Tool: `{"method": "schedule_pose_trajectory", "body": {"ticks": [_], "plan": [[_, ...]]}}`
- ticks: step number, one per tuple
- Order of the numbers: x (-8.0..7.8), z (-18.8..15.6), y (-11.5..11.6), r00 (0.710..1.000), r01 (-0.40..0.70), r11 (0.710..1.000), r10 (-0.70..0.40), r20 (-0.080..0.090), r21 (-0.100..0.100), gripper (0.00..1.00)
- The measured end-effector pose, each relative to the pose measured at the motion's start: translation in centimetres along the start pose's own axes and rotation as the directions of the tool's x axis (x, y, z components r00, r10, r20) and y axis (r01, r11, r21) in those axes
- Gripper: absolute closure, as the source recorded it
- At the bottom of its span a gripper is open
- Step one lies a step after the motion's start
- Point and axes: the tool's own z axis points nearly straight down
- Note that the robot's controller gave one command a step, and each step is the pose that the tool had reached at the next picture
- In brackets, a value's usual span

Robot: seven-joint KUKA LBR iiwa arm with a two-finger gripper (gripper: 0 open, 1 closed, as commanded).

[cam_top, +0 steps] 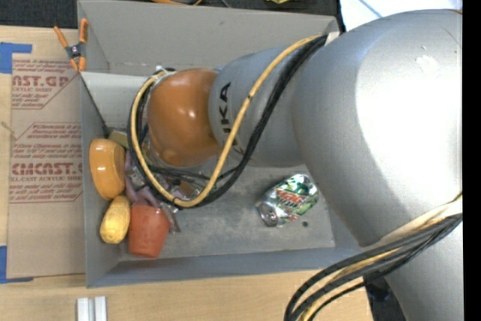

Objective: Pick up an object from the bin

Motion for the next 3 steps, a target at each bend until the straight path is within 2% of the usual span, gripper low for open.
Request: {"method": "schedule_pose_trajectory", "body": {"ticks": [1, 2, 3], "plan": [[6.9, 1.1, -5.9, 0.990, -0.138, 0.990, 0.138, 0.013, -0.008, 0.00], [3.4, -0.5, -0.9, 0.837, -0.547, 0.837, 0.547, 0.010, -0.003, 1.00], [3.5, -0.5, -0.9, 0.837, -0.547, 0.837, 0.547, 0.009, -0.003, 1.00]]}}
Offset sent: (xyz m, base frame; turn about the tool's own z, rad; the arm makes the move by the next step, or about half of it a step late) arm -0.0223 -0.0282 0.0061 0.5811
